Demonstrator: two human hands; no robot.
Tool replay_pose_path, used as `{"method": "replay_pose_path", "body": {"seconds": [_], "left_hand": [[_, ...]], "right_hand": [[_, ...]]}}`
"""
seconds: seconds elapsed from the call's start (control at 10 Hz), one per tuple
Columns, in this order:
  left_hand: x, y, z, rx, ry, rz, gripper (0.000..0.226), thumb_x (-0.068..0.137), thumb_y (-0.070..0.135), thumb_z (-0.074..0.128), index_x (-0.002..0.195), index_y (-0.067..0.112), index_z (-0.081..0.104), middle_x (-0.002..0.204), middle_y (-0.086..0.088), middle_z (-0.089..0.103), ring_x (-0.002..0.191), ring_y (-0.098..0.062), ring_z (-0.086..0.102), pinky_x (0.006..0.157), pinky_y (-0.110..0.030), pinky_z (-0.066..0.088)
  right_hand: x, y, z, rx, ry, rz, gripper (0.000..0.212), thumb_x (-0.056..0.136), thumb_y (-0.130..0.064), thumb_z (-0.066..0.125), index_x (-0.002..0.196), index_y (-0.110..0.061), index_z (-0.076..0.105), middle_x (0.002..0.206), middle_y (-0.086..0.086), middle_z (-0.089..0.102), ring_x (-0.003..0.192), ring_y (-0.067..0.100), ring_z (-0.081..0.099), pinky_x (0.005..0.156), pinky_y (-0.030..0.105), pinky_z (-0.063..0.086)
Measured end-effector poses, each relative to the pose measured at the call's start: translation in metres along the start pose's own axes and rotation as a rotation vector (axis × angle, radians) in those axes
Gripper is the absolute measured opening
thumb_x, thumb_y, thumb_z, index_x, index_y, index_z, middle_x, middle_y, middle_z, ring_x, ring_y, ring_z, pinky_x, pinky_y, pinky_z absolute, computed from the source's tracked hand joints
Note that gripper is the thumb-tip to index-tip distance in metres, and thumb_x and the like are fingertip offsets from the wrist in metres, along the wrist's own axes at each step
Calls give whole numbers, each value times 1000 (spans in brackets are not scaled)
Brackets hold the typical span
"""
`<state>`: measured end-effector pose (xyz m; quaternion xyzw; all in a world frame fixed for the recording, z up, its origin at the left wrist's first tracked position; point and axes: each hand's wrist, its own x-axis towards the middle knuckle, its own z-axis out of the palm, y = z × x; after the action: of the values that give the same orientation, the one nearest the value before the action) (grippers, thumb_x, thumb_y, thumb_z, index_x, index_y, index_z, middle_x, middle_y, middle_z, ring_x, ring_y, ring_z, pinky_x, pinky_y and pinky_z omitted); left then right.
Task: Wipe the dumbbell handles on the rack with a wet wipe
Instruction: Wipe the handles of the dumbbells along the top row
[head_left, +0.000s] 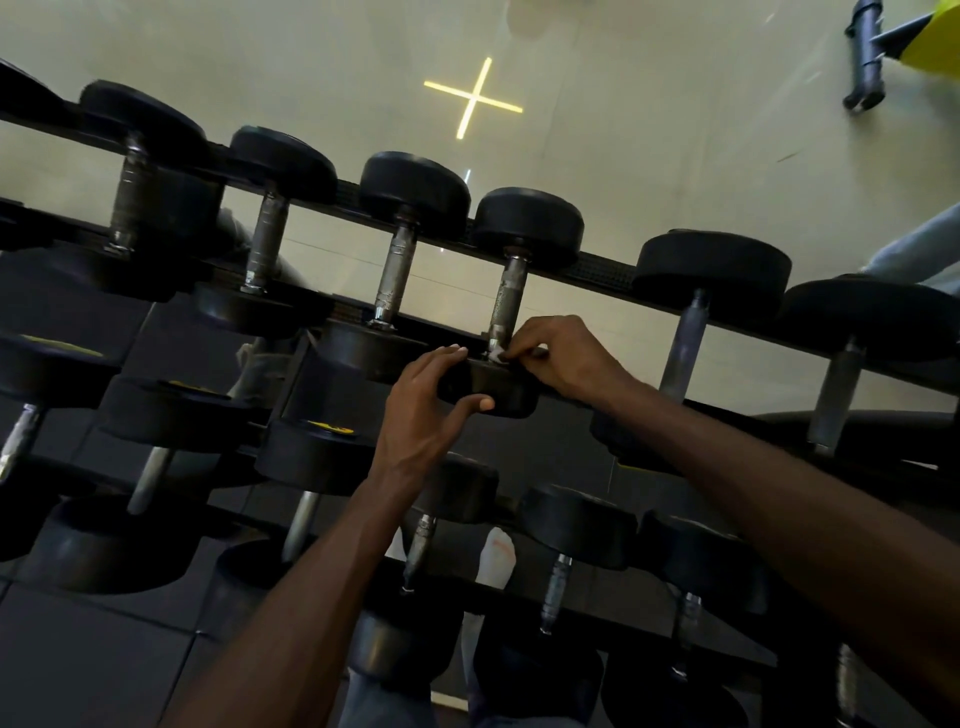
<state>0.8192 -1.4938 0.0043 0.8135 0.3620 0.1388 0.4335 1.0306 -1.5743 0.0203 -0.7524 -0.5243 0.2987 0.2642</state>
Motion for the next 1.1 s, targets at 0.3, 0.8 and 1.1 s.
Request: {"method": "replay_pose_path", "body": {"seconds": [0.3, 0.8, 1.1], "left_hand": [[-1, -4, -1, -13, 9, -6, 62, 83, 34, 84, 138, 15, 61, 143, -3, 59, 136, -18, 52, 112, -44, 46], [-1, -3, -1, -11, 7, -12, 63, 83, 34, 85, 138, 14, 62, 142, -2, 60, 136, -16, 52, 113, -41, 45], [-1, -5, -1, -3, 10, -7, 64, 83, 36, 84, 139, 14, 61, 143, -2, 59, 137, -17, 51, 113, -44, 45]], "right_hand": [[11, -7, 6, -140, -66, -176, 12, 92, -12, 71, 99, -11, 81, 99, 5, 71, 88, 15, 66, 79, 26, 53], [59, -13, -25, -684, -146, -382, 21, 95, -7, 61, 109, -14, 74, 108, 0, 53, 105, 18, 43, 90, 35, 49], [52, -31, -16, -800, -199, -388, 12, 93, -10, 62, 103, -11, 69, 112, 5, 52, 106, 23, 47, 74, 38, 57]]}}
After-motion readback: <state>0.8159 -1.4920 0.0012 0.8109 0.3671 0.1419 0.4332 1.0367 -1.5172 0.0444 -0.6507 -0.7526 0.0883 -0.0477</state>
